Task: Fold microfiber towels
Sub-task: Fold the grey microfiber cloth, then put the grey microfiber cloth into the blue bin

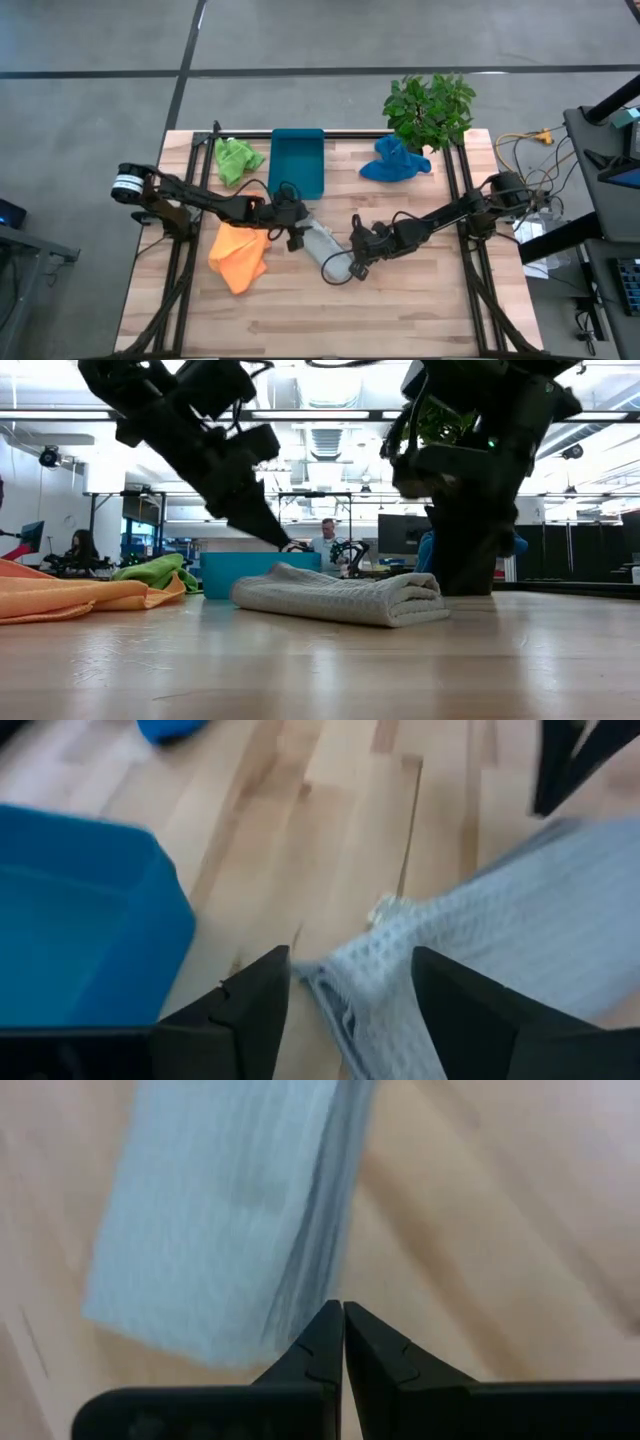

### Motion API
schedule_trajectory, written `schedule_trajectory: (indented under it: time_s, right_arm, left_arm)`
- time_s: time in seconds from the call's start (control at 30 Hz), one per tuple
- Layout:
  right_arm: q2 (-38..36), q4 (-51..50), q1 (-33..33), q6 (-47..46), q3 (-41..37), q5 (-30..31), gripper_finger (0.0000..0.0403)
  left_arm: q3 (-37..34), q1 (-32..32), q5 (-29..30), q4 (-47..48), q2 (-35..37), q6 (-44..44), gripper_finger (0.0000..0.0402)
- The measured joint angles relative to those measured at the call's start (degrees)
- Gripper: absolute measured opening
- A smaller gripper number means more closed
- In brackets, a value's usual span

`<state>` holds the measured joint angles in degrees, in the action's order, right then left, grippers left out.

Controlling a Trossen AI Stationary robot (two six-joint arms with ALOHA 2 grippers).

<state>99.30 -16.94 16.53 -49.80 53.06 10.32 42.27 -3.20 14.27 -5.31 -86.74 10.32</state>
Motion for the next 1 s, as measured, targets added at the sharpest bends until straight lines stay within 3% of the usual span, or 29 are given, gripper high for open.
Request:
schedule_trajectory:
  time_s: [0.1, 0.2, 0.43, 0.7, 1.0]
  right_arm:
    - [-2.4, 0.5, 0.1, -1.4, 0.0, 4.5, 0.0008]
    - [-3.4, 4.0, 0.0, 0.0, 0.0, 4.3, 0.0008]
    - [-1.8, 8.9, 0.1, 1.6, 0.0, -1.4, 0.0008]
    - [0.4, 9.3, 0.1, 1.0, 0.0, -6.2, 0.0008]
    - [1.5, 8.4, 0.1, 0.3, 0.0, -6.5, 0.0008]
  left_arm:
    - [0.0, 0.0, 0.2, 0.2, 1.4, 0.9, 0.0200]
    - [-0.2, 0.0, -2.4, 0.3, 1.5, 2.4, 0.0175]
    - [0.3, 0.0, -11.3, 0.0, -3.1, 2.8, 0.0016]
    - [0.9, 0.7, -9.5, -2.8, -5.1, 0.9, 0.0001]
    - [0.9, 4.1, -9.0, -3.4, -9.4, 1.4, 0.0000]
